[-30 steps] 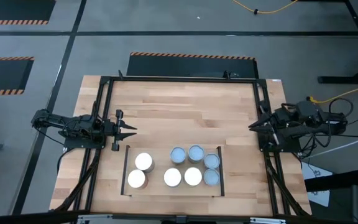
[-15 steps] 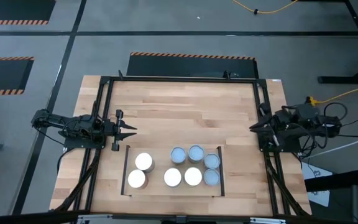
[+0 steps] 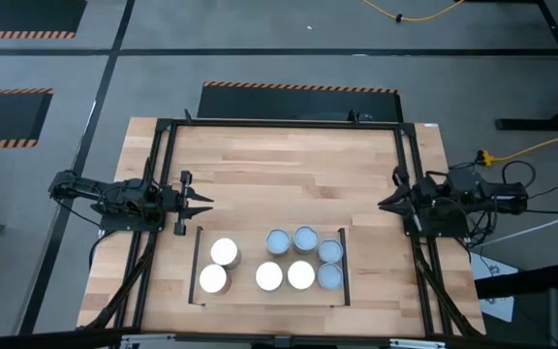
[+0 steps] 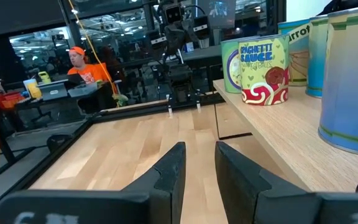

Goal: Pick and place cans onto a shelf
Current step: Return to Home Position

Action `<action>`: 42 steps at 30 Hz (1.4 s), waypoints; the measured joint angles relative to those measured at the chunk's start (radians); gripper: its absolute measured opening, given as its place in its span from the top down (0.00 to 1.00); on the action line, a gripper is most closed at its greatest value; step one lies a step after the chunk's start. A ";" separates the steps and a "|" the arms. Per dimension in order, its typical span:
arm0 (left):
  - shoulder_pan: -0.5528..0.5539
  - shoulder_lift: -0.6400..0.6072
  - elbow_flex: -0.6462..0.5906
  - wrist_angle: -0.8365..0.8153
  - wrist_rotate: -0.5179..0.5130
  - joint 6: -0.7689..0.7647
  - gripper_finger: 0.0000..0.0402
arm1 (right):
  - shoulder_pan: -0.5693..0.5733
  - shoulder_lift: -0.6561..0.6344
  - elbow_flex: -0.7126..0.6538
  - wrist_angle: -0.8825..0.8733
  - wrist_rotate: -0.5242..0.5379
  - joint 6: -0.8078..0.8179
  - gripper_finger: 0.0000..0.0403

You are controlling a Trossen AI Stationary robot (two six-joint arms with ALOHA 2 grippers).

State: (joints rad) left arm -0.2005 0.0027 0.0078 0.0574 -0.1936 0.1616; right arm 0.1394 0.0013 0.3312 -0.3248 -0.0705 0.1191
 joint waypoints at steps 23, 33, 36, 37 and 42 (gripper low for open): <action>0.000 0.000 0.000 0.000 0.000 -0.001 0.80 | 0.000 0.000 -0.180 0.151 0.050 -0.047 0.89; 0.000 0.000 0.000 -0.001 0.000 0.002 0.80 | 0.000 0.000 -0.271 0.226 0.079 -0.046 0.89; 0.000 0.000 0.000 -0.001 0.000 0.002 0.80 | 0.000 0.005 -0.304 0.298 0.077 -0.047 0.89; 0.000 0.000 0.000 -0.001 0.000 0.002 0.80 | 0.000 0.003 -0.308 0.317 0.077 -0.052 0.89; 0.000 0.000 0.000 -0.003 0.000 0.002 0.80 | 0.000 0.002 -0.312 0.321 0.071 -0.097 0.89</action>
State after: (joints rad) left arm -0.2005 0.0029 0.0078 0.0540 -0.1940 0.1638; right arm 0.1398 0.0029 0.0193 -0.0036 0.0010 0.0221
